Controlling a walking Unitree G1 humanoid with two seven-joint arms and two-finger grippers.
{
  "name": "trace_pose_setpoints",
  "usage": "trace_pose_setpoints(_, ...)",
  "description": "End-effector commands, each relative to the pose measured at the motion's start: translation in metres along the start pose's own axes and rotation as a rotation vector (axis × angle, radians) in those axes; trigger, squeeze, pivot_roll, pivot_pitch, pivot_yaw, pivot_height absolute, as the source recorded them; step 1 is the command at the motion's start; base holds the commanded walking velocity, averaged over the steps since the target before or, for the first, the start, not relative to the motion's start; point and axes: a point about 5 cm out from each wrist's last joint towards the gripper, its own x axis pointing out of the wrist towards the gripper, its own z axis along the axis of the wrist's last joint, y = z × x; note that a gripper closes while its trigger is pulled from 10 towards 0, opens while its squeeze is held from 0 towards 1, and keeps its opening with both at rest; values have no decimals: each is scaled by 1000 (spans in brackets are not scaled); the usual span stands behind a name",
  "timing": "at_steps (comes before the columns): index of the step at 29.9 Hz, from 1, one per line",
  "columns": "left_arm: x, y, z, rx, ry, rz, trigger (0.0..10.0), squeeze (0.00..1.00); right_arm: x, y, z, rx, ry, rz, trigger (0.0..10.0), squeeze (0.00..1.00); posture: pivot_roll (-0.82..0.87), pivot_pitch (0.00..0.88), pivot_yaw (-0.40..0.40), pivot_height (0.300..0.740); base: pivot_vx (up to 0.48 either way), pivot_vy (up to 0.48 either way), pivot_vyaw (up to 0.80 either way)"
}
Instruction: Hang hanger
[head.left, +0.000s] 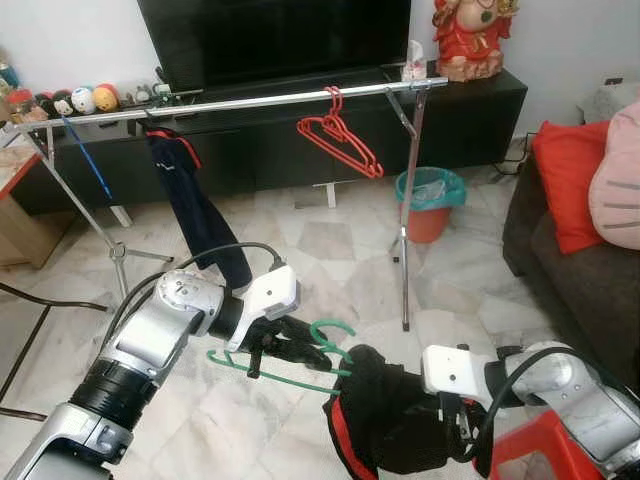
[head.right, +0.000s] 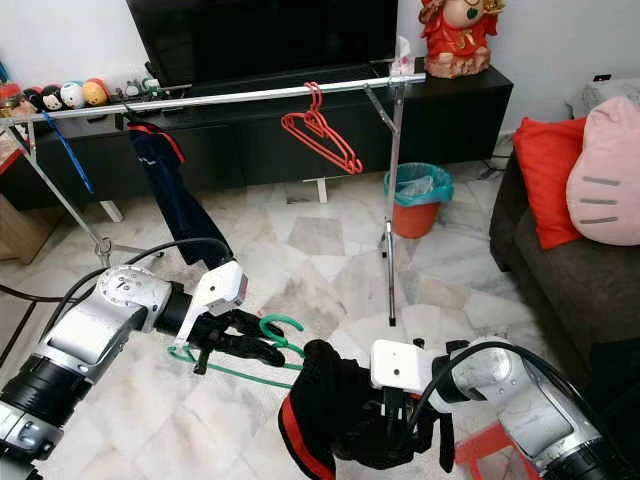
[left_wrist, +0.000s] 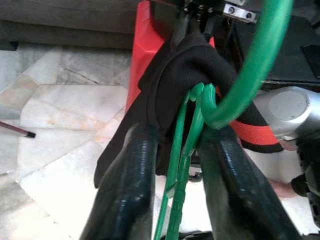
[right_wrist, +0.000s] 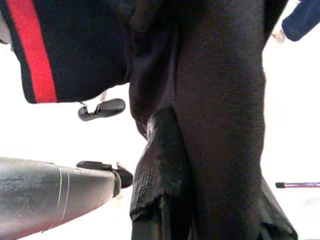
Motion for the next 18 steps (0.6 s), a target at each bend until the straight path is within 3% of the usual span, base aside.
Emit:
trace_pose_setpoints(1,-13,3,7,36,-6,20,10000,1000,1,0,5,-27,-18,1,0,0,-72,0,123,740,0,0,0)
trace_pose_setpoints(18,-47,-4,-6,15,105,-1,10000,1000,2,0,-20,30,100,-33,0,0,-59,0,132,740,0,0,0)
